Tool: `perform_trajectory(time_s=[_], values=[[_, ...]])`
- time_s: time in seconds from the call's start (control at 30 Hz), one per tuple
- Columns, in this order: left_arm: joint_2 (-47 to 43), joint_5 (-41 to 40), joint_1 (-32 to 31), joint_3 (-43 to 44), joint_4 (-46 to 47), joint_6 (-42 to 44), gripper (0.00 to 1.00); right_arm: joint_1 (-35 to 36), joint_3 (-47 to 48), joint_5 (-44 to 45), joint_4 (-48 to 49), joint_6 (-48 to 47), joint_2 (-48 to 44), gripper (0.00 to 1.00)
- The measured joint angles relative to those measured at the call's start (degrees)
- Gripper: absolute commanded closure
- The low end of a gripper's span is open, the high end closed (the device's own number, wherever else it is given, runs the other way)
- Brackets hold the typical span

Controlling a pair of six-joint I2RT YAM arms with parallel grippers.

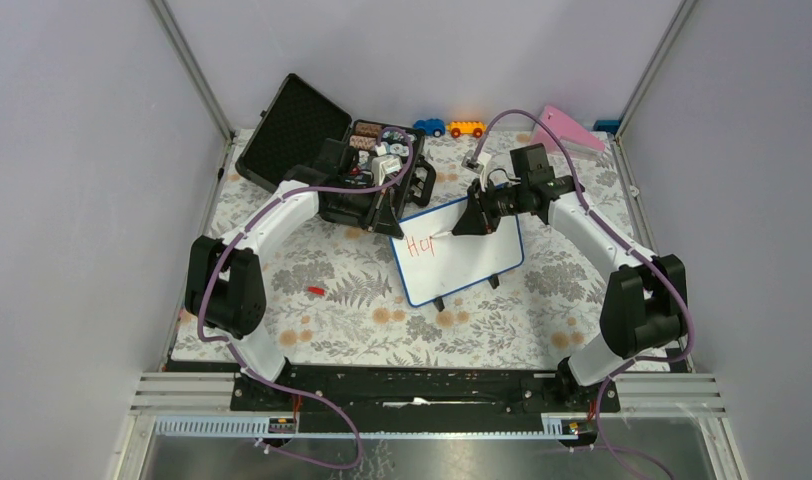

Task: Write a sentence on the whiteboard

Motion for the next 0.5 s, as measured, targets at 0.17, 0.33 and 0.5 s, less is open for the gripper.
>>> perform_trajectory(time_s=[0.17, 0.33, 0.5], values=[[0.0, 0.0, 0.0, 0.0, 0.0, 0.0, 1.00, 0.0, 0.2, 0.0, 0.0, 0.4, 0.3, 1.00], [0.0, 0.0, 0.0, 0.0, 0.0, 0.0, 1.00, 0.0, 0.2, 0.3, 0.0, 0.7, 0.3, 1.00], [0.0, 0.0, 0.0, 0.0, 0.0, 0.0, 1.00, 0.0, 0.2, 0.4, 0.0, 0.9, 0.3, 1.00]])
